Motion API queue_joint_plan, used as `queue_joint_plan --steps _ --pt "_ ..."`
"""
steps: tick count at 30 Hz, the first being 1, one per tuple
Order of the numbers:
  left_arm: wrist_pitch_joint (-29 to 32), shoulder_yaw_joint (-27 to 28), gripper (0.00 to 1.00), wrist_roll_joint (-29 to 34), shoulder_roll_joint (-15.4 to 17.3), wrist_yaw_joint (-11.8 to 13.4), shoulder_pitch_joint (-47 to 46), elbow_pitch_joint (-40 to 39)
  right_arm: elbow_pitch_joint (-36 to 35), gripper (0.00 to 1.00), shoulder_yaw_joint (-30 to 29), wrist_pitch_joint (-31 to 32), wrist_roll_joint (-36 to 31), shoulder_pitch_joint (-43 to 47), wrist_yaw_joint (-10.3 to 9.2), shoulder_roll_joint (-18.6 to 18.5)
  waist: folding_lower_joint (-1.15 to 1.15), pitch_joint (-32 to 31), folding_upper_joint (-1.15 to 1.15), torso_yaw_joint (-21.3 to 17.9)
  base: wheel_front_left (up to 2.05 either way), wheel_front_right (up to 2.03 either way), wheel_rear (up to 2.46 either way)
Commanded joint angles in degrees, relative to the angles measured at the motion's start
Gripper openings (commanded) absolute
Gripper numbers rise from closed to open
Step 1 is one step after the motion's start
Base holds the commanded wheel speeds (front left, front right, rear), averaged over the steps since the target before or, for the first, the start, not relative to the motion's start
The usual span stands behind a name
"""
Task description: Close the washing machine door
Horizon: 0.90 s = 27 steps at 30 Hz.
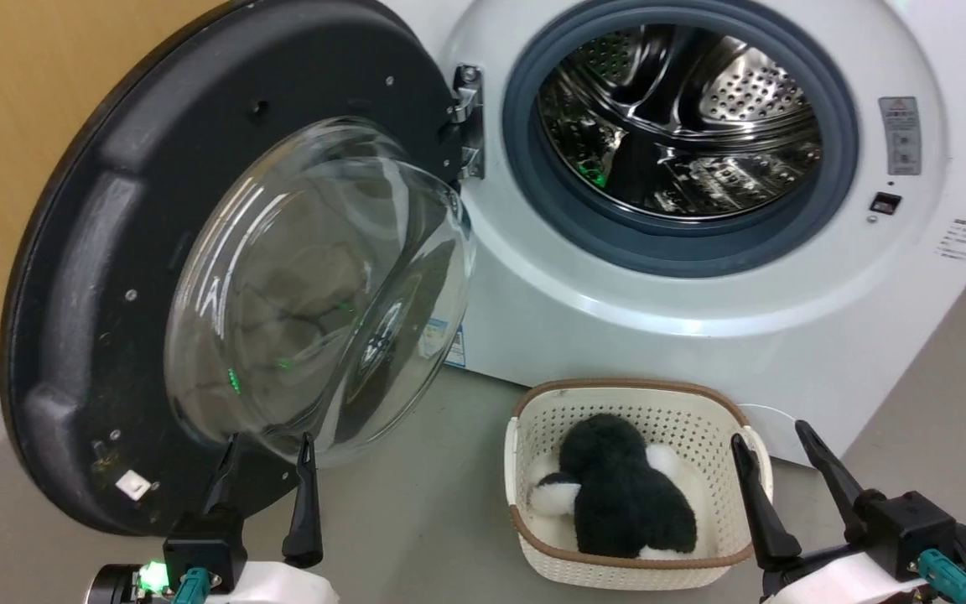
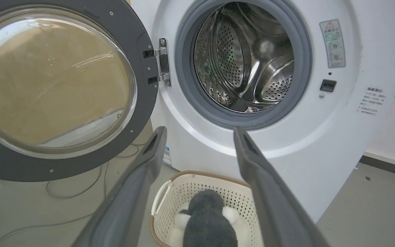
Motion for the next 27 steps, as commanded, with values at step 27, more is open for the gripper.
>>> queue_joint_plan --steps 27 --pt "-3.64 0.43 1.0 -1.31 0.02 3.49 3.63 -3.13 3.74 1.0 3.92 -3.55 1.55 -3.74 0.04 -0.26 0.0 1.08 0.0 7.23 0.0 0.0 0.0"
